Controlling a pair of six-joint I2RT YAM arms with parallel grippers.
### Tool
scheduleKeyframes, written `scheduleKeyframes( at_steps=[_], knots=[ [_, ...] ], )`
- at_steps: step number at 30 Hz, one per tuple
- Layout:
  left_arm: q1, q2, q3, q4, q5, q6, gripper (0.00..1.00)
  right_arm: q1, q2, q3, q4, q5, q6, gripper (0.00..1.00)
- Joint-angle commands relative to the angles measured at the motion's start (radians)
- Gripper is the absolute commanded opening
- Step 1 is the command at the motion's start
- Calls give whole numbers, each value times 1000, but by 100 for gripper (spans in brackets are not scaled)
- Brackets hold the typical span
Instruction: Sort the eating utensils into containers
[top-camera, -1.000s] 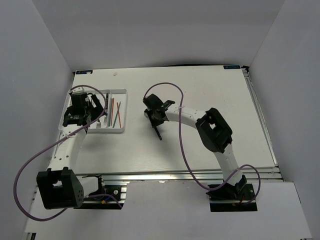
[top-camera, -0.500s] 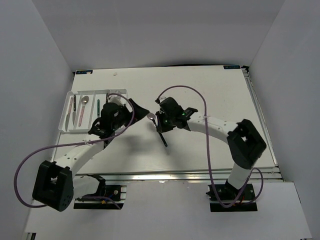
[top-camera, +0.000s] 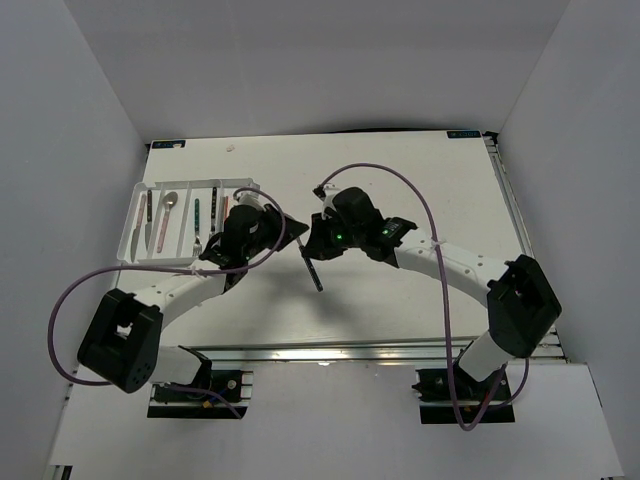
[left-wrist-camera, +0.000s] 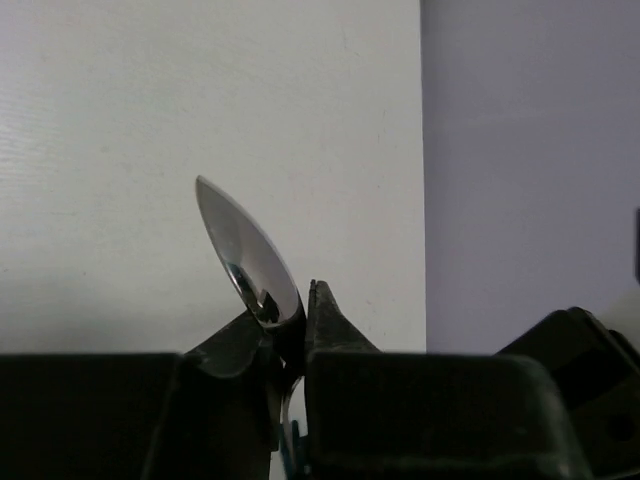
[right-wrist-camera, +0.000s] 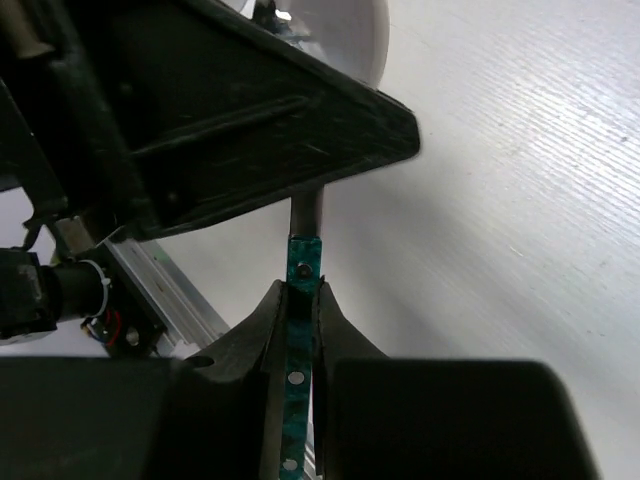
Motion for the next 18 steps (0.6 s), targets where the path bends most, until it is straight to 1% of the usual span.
scheduleKeyframes(
  at_steps=[1,2,3,4,5,6,7,8,9,10,11,12,13,14,15,16,17,18],
  knots=[
    [-6,23,44,20,33,1,10,5,-21,10,81,-68,13,0],
    [-6,26,63,3,33,23,1,5,-21,8,86,-68,13,0],
    [-4,27,77,-24,34,41,0,2,-21,7,88,-59,13,15],
    [-4,27,94,-105,24,70,0,-1,-27,4,88,-53,15,29],
    [2,27,153,-164,5,159,0,-8,-33,-8,85,-40,16,43],
    [23,30,192,-319,-53,217,0,-26,-50,-16,69,-34,19,82],
    [40,41,243,-419,-96,294,0,-40,-63,-28,60,-28,19,89],
    [61,59,377,-522,-172,448,0,-55,-77,-62,52,-14,19,89],
    [103,87,448,-623,-256,522,0,-90,-115,-84,46,-10,15,89],
    [123,155,518,-787,-441,603,0,-107,-132,-108,42,-10,13,89],
    [144,199,589,-858,-558,715,0,-126,-152,-131,40,-13,12,89],
    [190,245,710,-918,-679,757,0,-158,-186,-174,38,-17,7,89],
    [216,329,763,-984,-778,802,0,-173,-200,-194,38,-25,4,89],
    [274,366,807,-995,-905,877,0,-185,-214,-209,40,-37,0,89],
    [305,398,885,-993,-958,899,0,-202,-234,-235,35,-40,-14,89],
    [333,459,927,-1000,-984,908,0,-210,-240,-242,31,-39,-22,89],
    [383,484,952,-980,-996,951,0,-218,-254,-246,14,-39,-30,89],
    [396,506,968,-945,-1006,975,0,-221,-263,-252,6,-40,-36,89]
  ],
)
